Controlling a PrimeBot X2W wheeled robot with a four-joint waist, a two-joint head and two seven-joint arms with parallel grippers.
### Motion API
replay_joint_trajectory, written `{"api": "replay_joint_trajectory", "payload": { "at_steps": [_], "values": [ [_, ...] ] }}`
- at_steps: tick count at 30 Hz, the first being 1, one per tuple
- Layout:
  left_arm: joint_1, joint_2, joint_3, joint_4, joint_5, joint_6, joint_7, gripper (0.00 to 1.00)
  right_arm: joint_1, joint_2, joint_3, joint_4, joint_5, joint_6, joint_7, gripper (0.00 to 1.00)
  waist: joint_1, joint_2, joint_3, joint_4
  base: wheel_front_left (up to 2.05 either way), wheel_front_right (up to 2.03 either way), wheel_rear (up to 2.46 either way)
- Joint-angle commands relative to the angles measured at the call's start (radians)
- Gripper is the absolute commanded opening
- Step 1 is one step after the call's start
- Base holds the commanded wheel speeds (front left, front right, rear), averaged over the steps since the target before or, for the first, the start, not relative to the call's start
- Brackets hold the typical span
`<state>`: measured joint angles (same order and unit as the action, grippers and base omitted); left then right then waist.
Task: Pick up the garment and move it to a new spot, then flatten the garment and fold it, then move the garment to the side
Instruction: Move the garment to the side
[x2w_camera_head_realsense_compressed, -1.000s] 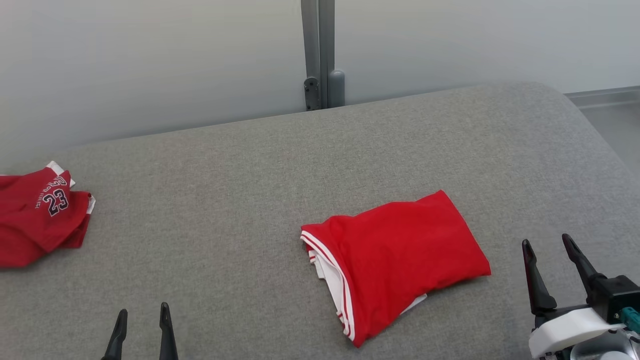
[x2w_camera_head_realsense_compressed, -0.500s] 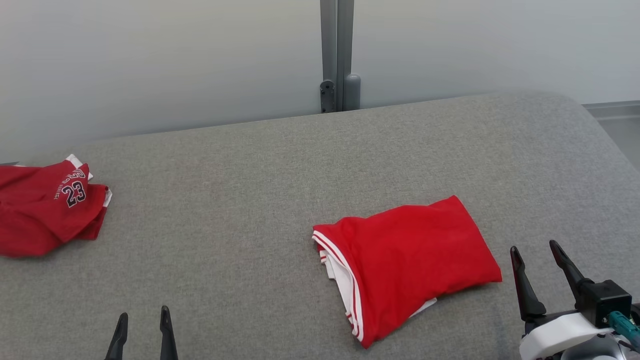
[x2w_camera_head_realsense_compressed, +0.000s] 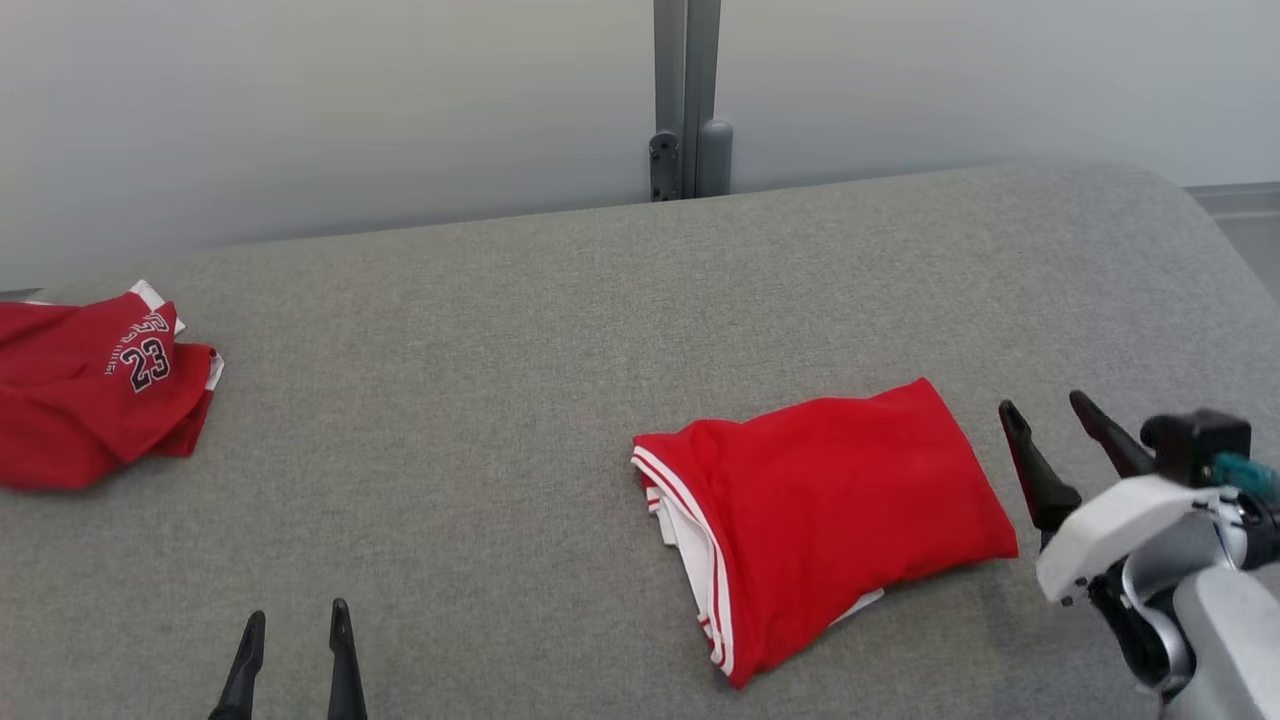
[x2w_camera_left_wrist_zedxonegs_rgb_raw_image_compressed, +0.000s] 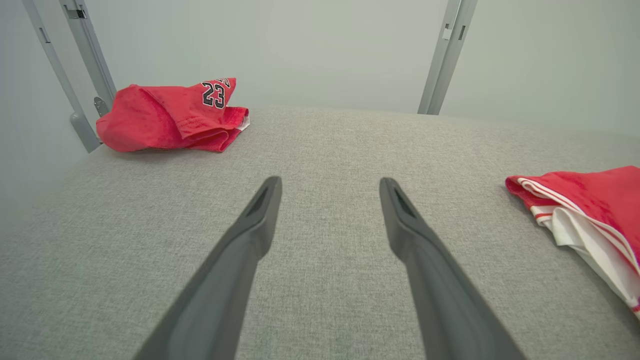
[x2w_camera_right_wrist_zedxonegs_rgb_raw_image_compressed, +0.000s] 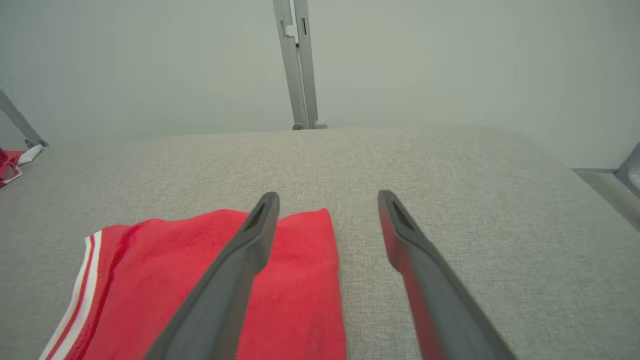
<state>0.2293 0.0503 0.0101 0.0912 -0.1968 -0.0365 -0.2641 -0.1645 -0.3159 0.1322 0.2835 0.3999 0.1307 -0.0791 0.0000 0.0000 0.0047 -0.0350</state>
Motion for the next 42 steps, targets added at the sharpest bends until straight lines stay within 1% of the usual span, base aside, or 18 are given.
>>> {"api": "replay_joint_trajectory", "payload": {
  "at_steps": [1, 3, 4, 6, 9, 11, 15, 19, 20, 21, 24, 28, 32, 34, 36, 40, 42],
  "values": [
    [-0.032, 0.001, -0.003, -0.005, 0.009, -0.008, 0.0, 1.0, -0.046, -0.025, 0.021, 0.022, 0.043, 0.0, 0.083, 1.0, 0.0, 0.0, 0.045, 0.01, 0.0, 0.0, 0.0],
    [-0.049, 0.001, -0.012, 0.002, 0.014, -0.009, 0.0, 1.0, -0.099, -0.071, 0.076, 0.055, 0.097, 0.0, 0.225, 1.0, 0.0, 0.0, 0.074, 0.022, 0.0, 0.0, 0.0],
    [-0.057, 0.001, -0.016, 0.003, 0.016, -0.011, 0.0, 1.0, -0.125, -0.089, 0.086, 0.08, 0.121, -0.001, 0.284, 1.0, 0.0, 0.0, 0.083, 0.029, 0.0, 0.0, 0.0],
    [-0.073, 0.001, -0.022, 0.006, 0.015, -0.01, 0.0, 1.0, -0.168, -0.116, 0.107, 0.106, 0.146, 0.0, 0.352, 1.0, 0.0, 0.0, 0.109, 0.046, 0.0, 0.0, 0.0],
    [-0.099, 0.001, -0.03, 0.008, 0.01, -0.007, 0.0, 1.0, -0.207, -0.126, 0.123, 0.164, 0.175, 0.0, 0.401, 1.0, 0.0, 0.0, 0.145, 0.068, 0.0, 0.0, 0.0],
    [-0.106, 0.001, -0.039, 0.012, 0.014, -0.007, 0.0, 1.0, -0.221, -0.111, 0.128, 0.201, 0.208, 0.0, 0.417, 1.0, 0.0, 0.0, 0.157, 0.08, 0.0, 0.0, 0.0],
    [-0.13, 0.001, -0.048, 0.014, 0.007, 0.003, 0.0, 1.0, -0.236, -0.103, 0.154, 0.258, 0.249, 0.0, 0.437, 1.0, 0.0, 0.0, 0.18, 0.102, 0.0, 0.0, 0.0],
    [-0.142, 0.001, -0.052, 0.01, 0.006, 0.006, 0.0, 1.0, -0.249, -0.086, 0.181, 0.296, 0.296, 0.0, 0.45, 1.0, 0.0, 0.0, 0.195, 0.107, 0.0, 0.0, 0.0],
    [-0.146, 0.001, -0.052, 0.007, 0.006, 0.009, 0.0, 1.0, -0.253, -0.079, 0.196, 0.282, 0.321, 0.001, 0.445, 0.43, 0.0, 0.0, 0.2, 0.104, 0.0, 0.0, 0.0],
    [-0.149, 0.001, -0.051, 0.002, 0.006, 0.012, 0.0, 1.0, -0.261, -0.081, 0.204, 0.27, 0.343, 0.0, 0.434, 0.0, 0.0, 0.0, 0.207, 0.097, 0.0, 0.0, 0.0],
    [-0.153, 0.001, -0.047, -0.009, 0.008, 0.014, 0.0, 1.0, -0.291, -0.111, 0.225, 0.245, 0.377, 0.0, 0.413, 0.0, 0.0, 0.0, 0.229, 0.065, 0.0, 0.0, 0.0],
    [-0.183, 0.001, -0.051, -0.031, 0.029, 0.008, 0.0, 1.0, -0.368, -0.164, 0.228, 0.232, 0.389, -0.001, 0.368, 0.0, 0.0, 0.0, 0.293, -0.014, 0.0, 0.0, 0.0],
    [-0.221, 0.003, -0.034, -0.042, 0.062, -0.01, 0.0, 1.0, -0.429, -0.224, 0.206, 0.278, 0.387, -0.001, 0.337, 0.0, 0.0, 0.0, 0.357, -0.084, 0.0, 0.0, 0.0],
    [-0.245, 0.011, -0.027, -0.05, 0.079, -0.019, 0.0, 1.0, -0.47, -0.256, 0.178, 0.312, 0.382, -0.001, 0.317, 0.0, 0.0, 0.0, 0.395, -0.104, 0.0, 0.0, 0.0],
    [-0.271, 0.021, -0.031, -0.054, 0.098, -0.032, 0.0, 1.0, -0.504, -0.286, 0.143, 0.348, 0.385, 0.0, 0.295, 0.0, 0.0, 0.0, 0.437, -0.111, 0.0, 0.0, 0.0],
    [-0.323, 0.035, -0.049, -0.072, 0.125, -0.05, 0.0, 1.0, -0.589, -0.348, 0.07, 0.43, 0.342, 0.0, 0.226, 0.0, 0.0, 0.0, 0.519, -0.096, 0.0, 0.0, 0.0],
    [-0.334, 0.042, -0.051, -0.081, 0.135, -0.051, 0.0, 1.0, -0.637, -0.353, 0.04, 0.472, 0.327, 0.0, 0.203, 0.0, 0.0, 0.0, 0.554, -0.084, 0.0, 0.0, 0.0]
  ]
}}
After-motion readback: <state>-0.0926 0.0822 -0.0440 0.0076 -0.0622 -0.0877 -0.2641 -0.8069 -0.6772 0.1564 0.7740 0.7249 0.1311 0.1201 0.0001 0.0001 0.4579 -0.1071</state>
